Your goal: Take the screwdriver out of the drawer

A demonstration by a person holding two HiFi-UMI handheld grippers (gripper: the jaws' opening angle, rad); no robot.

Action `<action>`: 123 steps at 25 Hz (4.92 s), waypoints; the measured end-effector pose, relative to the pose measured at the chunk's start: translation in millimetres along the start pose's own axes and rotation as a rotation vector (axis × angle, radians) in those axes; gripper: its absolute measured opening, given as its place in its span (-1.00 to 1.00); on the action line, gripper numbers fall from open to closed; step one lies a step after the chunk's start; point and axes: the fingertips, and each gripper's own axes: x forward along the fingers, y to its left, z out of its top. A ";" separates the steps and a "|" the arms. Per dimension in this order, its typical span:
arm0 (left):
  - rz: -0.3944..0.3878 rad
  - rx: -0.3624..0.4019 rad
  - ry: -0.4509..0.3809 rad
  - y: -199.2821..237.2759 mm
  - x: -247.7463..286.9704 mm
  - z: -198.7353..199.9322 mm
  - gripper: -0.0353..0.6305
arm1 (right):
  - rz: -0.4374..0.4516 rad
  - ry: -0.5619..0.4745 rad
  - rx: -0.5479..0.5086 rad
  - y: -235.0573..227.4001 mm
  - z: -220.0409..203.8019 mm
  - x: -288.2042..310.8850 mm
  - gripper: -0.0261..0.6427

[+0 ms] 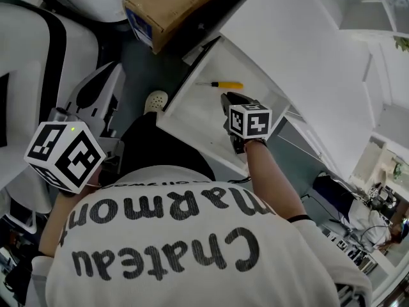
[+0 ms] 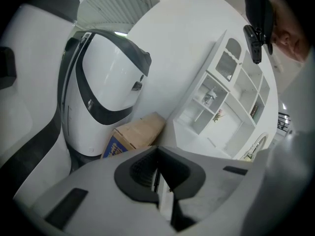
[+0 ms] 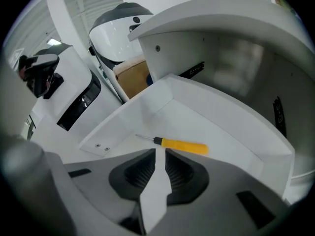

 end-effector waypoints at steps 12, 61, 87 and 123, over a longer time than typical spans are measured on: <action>0.058 -0.042 -0.032 22.9 -24.2 -6.0 -0.82 | -0.016 0.082 -0.214 5.5 10.1 17.2 -0.43; 0.163 -0.085 -0.052 50.8 -45.6 -18.4 -0.82 | -0.037 0.240 -0.498 -0.9 11.1 61.5 -0.63; 0.043 -0.062 -0.045 13.5 -48.7 -26.0 -0.82 | -0.104 0.184 -0.227 4.9 -31.3 9.7 -0.66; -0.319 0.190 -0.142 -173.7 -68.8 35.3 -0.82 | -0.231 -0.503 -0.111 61.5 65.4 -246.5 -0.66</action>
